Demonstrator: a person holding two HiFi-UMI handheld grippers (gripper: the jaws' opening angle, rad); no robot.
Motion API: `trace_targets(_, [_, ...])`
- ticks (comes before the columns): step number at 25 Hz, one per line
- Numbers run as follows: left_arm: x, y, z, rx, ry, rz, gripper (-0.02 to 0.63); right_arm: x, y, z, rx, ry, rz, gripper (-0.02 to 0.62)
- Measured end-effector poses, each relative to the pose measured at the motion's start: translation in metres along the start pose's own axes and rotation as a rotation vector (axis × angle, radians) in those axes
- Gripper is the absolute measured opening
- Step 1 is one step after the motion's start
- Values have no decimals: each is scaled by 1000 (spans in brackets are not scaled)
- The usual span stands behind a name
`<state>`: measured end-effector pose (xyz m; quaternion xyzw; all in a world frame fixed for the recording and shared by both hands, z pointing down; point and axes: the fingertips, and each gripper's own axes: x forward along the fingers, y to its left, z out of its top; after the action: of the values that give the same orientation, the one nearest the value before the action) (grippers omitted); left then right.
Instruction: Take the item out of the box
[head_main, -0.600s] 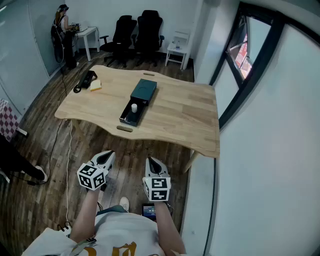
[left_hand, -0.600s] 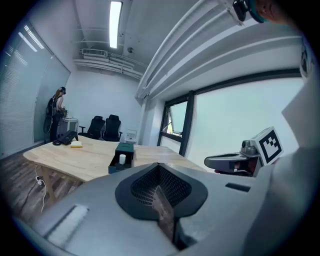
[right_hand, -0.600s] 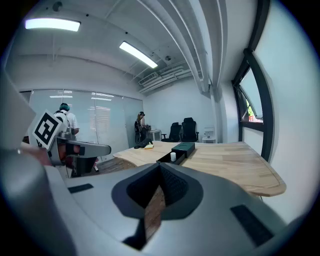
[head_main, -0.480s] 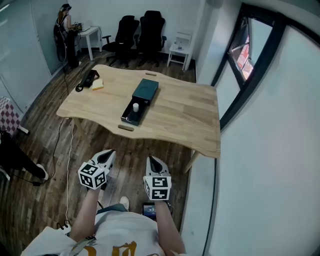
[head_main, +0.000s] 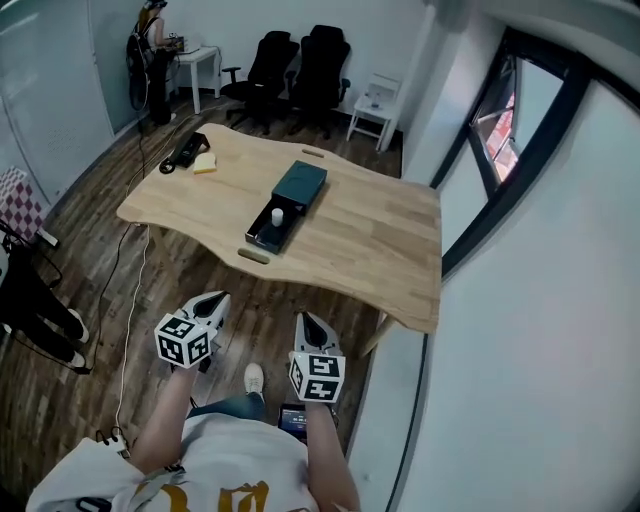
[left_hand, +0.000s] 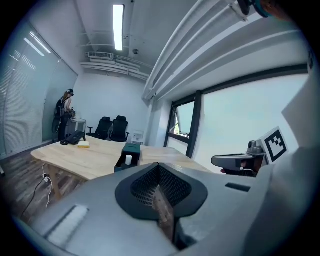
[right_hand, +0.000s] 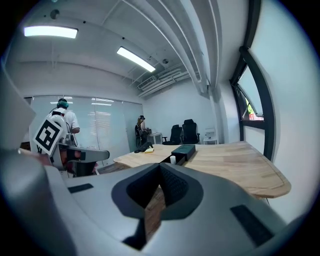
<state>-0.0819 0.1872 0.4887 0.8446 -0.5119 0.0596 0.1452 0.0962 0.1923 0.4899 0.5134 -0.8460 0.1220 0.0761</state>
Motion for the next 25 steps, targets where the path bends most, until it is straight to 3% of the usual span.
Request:
trace_targets(6, [40, 23, -3, -27, -9, 22, 2, 34, -23, -5, -23, 30, -8, 5])
trace_targets(12, [118, 69, 16, -75, -33, 15, 2, 104, -65, 6, -30, 62, -40, 5])
trace_targets(25, [304, 188, 76, 1, 46, -47, 2, 307, -144, 56, 3, 114, -116, 5])
